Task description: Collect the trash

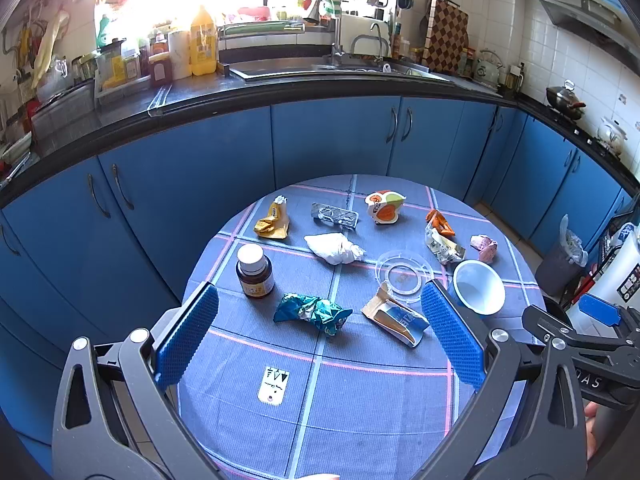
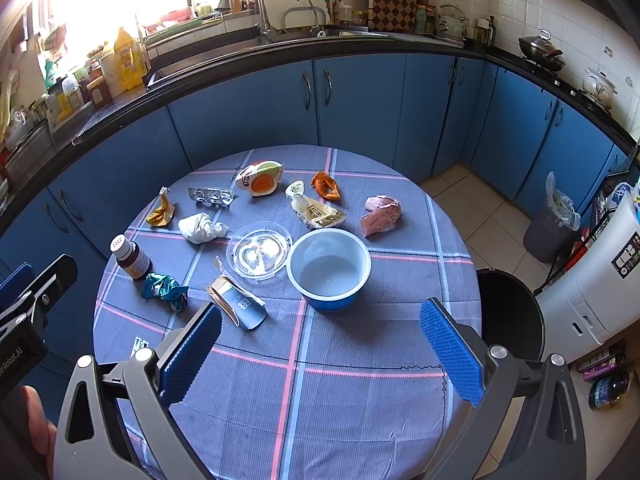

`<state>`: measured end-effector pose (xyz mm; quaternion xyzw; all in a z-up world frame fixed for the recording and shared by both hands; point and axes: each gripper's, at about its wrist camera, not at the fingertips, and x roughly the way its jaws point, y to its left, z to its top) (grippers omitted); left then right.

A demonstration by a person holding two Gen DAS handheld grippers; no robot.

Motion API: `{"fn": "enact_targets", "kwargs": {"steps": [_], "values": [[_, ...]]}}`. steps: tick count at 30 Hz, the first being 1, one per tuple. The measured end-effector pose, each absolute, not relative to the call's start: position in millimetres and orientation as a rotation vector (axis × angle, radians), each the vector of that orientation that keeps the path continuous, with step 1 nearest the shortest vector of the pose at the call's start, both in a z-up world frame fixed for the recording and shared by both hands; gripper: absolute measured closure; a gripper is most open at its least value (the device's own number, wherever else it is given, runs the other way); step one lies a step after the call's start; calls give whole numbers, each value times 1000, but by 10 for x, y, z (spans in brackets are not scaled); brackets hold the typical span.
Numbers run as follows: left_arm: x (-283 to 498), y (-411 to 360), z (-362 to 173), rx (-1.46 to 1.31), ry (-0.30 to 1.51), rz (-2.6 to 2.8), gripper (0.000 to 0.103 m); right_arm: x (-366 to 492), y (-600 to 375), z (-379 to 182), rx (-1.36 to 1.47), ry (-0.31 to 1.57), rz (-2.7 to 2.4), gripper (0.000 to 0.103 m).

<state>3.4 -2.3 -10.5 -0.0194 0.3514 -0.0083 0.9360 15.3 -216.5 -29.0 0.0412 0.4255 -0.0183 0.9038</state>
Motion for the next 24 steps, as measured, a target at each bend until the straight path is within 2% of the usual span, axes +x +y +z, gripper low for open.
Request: {"fn": "enact_targets", "kwargs": {"steps": [24], "values": [[26,-15,-133,-44,722,-18,3,154,-2137,-355,80,885,-33,6]]}}
